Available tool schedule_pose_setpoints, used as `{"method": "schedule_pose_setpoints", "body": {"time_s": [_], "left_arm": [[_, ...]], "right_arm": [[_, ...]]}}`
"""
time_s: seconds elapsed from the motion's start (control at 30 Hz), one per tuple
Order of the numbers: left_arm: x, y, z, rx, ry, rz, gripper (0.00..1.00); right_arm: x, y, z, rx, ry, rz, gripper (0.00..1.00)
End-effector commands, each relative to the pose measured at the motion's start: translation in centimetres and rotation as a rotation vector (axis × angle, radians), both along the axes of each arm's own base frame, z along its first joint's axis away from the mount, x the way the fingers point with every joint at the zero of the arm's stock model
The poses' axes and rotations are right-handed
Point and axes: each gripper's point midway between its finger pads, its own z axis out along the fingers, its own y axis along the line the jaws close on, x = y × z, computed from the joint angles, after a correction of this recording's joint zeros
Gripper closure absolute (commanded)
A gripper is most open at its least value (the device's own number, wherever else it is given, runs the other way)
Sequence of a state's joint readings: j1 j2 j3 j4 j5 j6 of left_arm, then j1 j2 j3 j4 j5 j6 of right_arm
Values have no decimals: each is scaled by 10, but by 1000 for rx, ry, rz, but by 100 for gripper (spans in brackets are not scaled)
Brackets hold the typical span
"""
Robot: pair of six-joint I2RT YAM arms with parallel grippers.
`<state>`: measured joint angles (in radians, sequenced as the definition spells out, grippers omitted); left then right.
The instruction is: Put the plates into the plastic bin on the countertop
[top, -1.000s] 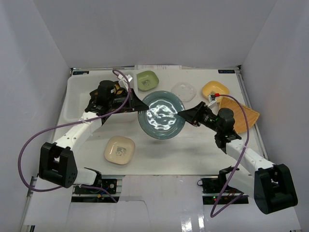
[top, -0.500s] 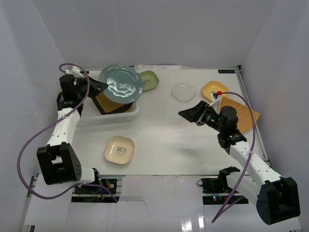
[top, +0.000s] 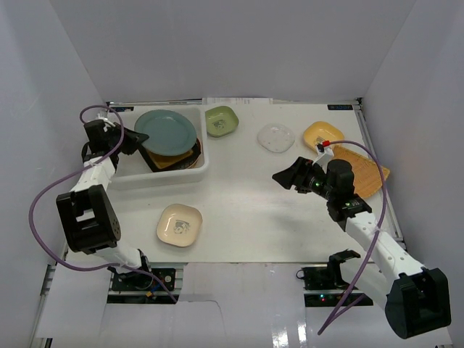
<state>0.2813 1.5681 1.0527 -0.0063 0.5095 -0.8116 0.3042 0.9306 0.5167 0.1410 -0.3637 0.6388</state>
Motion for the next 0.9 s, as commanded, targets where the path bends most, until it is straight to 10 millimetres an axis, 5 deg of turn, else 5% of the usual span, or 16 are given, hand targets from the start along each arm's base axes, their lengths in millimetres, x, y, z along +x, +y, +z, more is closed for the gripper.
{"method": "schedule_pose_setpoints", "body": {"time_s": [0.0,0.17,0.43,0.53,0.7,0.87], "left_arm": [[9,6,35,65,-126,4,100],[13,15,8,119,-63,14,95],[8,16,-14,121,26,9,29],[3,19,-18,161,60,4,11],[-15,34,-41,263,195,59,2],[-37,52,-26,440,204,192,2]], "right_arm": [[10,-12,22,-87,-106,-39,20],[11,-19,25,-121,-126,-67,20],[14,-28,21,-179,-131,-100,20],[17,-39,15,-242,-112,-137,20],[27,-59,1,-348,-64,-222,9],[47,-85,-8,-504,-1,-335,2]]}}
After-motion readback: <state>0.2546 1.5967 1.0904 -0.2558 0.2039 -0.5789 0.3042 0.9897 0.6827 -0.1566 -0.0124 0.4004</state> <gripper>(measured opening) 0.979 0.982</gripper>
